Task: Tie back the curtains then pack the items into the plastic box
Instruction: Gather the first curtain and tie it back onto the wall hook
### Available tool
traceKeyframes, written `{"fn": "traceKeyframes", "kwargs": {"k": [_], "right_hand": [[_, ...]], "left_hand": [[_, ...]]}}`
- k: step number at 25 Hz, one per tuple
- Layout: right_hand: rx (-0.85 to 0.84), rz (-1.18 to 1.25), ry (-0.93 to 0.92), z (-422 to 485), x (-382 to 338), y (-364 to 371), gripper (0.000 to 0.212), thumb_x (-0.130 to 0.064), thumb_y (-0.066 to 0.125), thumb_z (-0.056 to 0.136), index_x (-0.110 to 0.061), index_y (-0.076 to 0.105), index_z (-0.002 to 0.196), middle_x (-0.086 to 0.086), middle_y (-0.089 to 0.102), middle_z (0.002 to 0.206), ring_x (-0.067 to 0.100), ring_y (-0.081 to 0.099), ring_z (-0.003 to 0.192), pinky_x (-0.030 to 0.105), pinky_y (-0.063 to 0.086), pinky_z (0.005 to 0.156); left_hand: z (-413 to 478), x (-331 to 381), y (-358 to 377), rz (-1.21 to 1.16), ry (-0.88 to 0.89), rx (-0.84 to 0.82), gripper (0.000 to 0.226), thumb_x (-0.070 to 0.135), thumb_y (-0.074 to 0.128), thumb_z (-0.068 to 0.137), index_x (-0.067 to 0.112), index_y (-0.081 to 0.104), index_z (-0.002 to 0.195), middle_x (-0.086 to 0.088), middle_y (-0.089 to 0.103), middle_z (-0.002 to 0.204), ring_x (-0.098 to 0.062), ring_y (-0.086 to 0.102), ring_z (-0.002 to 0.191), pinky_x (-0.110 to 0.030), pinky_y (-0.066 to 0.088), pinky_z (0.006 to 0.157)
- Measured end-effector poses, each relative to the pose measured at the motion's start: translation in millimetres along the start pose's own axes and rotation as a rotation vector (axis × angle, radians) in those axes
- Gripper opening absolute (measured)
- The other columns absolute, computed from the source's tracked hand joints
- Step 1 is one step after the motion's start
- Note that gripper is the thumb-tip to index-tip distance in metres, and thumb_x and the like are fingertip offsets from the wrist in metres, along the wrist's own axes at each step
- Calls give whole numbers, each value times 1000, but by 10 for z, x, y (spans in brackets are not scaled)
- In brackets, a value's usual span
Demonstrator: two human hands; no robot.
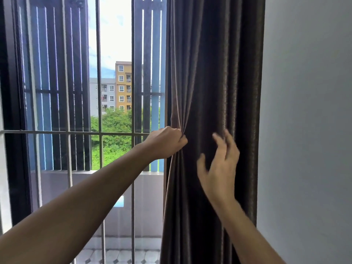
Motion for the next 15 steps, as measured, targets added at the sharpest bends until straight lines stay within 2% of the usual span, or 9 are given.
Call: {"fn": "traceKeyframes", "kwargs": {"k": [2, 3, 5, 6, 10, 15], "right_hand": [[-106, 21, 131, 297, 86, 93, 73, -9, 65, 86, -9, 23, 146, 13, 28, 153, 24, 31, 139, 40, 34, 113], [-176, 13, 175, 368, 137, 164, 79, -8, 64, 87, -11, 14, 149, 12, 29, 152, 23, 37, 136, 34, 32, 111], [-321, -7, 213, 323, 232, 300, 84, -3, 59, 89, -15, 3, 151, 12, 48, 139, 20, 57, 115, 23, 41, 96], [-414, -17, 218, 204, 263, 382, 85, 0, 57, 89, -18, 1, 151, 11, 56, 130, 19, 62, 106, 24, 46, 92], [-777, 117, 224, -595, 297, 725, 81, 2, 53, 87, -24, 11, 151, 6, 62, 122, 21, 62, 110, 35, 47, 101], [-855, 258, 240, -898, 289, 764, 72, -1, 53, 87, -26, 23, 148, -2, 62, 114, 10, 62, 102, 25, 49, 97]], "left_hand": [[-2, 15, -1, -2, 20, -14, 46, 30, 34, 98, 14, 32, 55, -3, 40, 55, -16, 38, 47, -29, 29, 49], [1, 12, 6, -8, 21, -21, 46, 30, 34, 98, 14, 32, 55, -3, 39, 55, -16, 38, 47, -29, 28, 49], [7, -14, 23, -27, 8, -32, 46, 30, 34, 98, 14, 31, 55, -3, 38, 55, -18, 36, 47, -30, 31, 52], [10, -26, 28, -38, -2, -36, 46, 30, 34, 97, 13, 31, 55, -3, 37, 55, -19, 35, 48, -31, 33, 55], [9, -36, 30, -47, -12, -48, 45, 28, 34, 97, 11, 30, 56, -5, 38, 56, -20, 36, 48, -31, 31, 53], [32, -26, 77, -98, 0, -80, 45, 29, 34, 98, 11, 32, 56, -5, 39, 56, -20, 37, 48, -32, 33, 53]]}}
Point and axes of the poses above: each hand's wrist, its own z-axis towards the middle knuckle, its own y-axis out of the palm, x = y × z, the point moved 9 cm from there along z, towards the middle knuckle
